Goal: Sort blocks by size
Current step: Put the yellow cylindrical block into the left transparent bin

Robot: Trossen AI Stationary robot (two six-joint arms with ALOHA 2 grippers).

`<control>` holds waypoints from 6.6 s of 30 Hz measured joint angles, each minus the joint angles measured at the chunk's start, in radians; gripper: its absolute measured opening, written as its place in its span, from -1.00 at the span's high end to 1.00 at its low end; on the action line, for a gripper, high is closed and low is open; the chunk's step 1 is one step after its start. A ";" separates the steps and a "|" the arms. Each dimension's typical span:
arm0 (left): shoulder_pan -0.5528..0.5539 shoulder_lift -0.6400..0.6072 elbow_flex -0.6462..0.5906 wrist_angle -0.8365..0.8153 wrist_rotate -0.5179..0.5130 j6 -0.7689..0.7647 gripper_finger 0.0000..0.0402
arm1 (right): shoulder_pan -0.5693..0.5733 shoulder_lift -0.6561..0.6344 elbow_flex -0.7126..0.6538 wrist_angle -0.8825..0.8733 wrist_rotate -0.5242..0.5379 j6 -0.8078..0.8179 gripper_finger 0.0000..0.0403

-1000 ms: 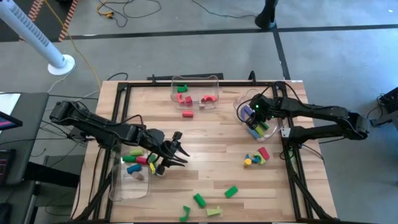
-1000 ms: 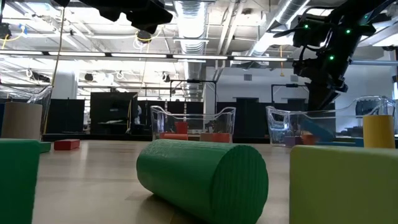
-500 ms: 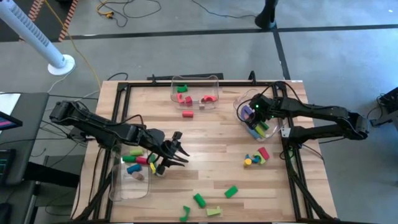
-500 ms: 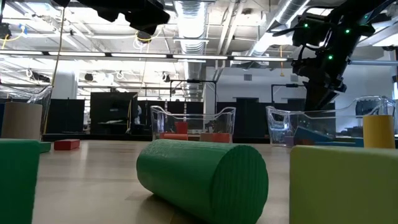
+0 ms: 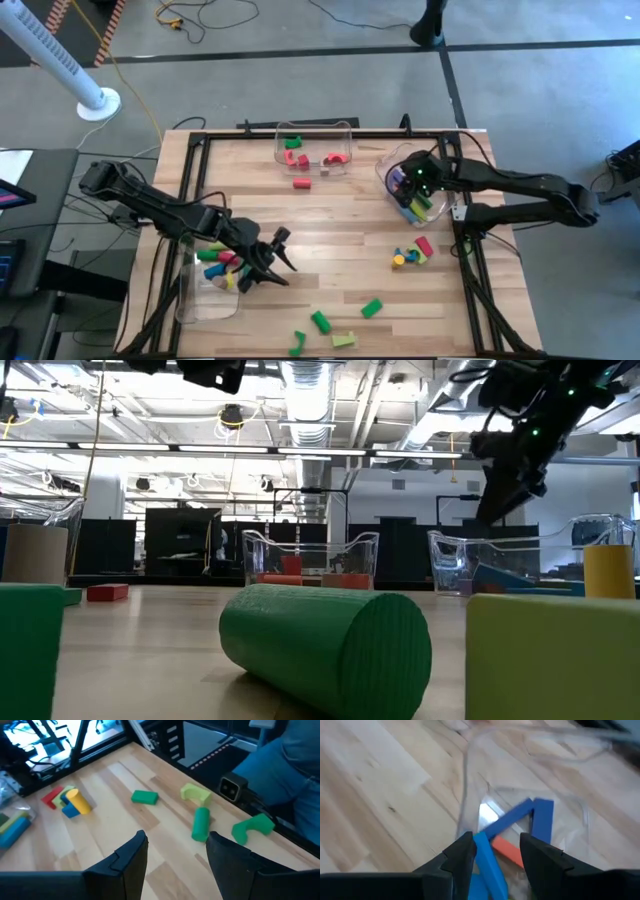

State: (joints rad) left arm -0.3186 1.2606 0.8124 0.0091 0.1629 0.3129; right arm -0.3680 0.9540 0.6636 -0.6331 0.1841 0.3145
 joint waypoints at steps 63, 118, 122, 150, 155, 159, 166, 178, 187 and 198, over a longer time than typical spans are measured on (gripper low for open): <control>0.088 0.000 -0.001 0.011 -0.064 0.001 0.05 | 0.957 0.236 0.130 -0.216 0.116 0.211 0.07; 0.088 0.000 -0.002 0.035 -0.073 -0.029 0.05 | 0.951 0.485 0.141 -0.070 0.080 0.254 0.25; 0.088 0.000 -0.002 0.035 -0.073 -0.029 0.05 | 0.940 0.485 0.180 -0.062 0.123 0.242 0.21; 0.246 0.101 0.000 0.279 0.096 -0.268 0.05 | 0.744 0.689 0.615 0.224 0.150 -0.553 0.22; 0.260 0.101 0.000 0.255 0.107 -0.284 0.05 | 0.743 0.722 0.676 0.222 0.155 -0.619 0.22; 0.259 0.101 0.000 0.237 0.140 -0.287 0.05 | 0.738 0.722 0.703 0.225 0.159 -0.644 0.22; 0.260 0.101 0.000 0.235 0.151 -0.304 0.05 | 0.727 0.722 0.719 0.270 0.166 -0.699 0.22; 0.244 0.115 0.000 0.260 0.151 -0.321 0.05 | 0.719 0.722 0.719 0.371 0.163 -0.775 0.22; 0.244 0.198 0.017 0.299 0.196 -0.320 0.16 | 0.713 0.722 0.719 0.384 0.154 -0.771 0.22; 0.246 0.196 0.045 0.263 0.227 -0.304 0.39 | 0.715 0.722 0.719 0.345 0.151 -0.733 0.22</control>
State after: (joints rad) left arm -0.0727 1.4563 0.8577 0.2725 0.3897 0.0094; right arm 0.3466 1.6756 1.3830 -0.2880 0.3347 -0.4180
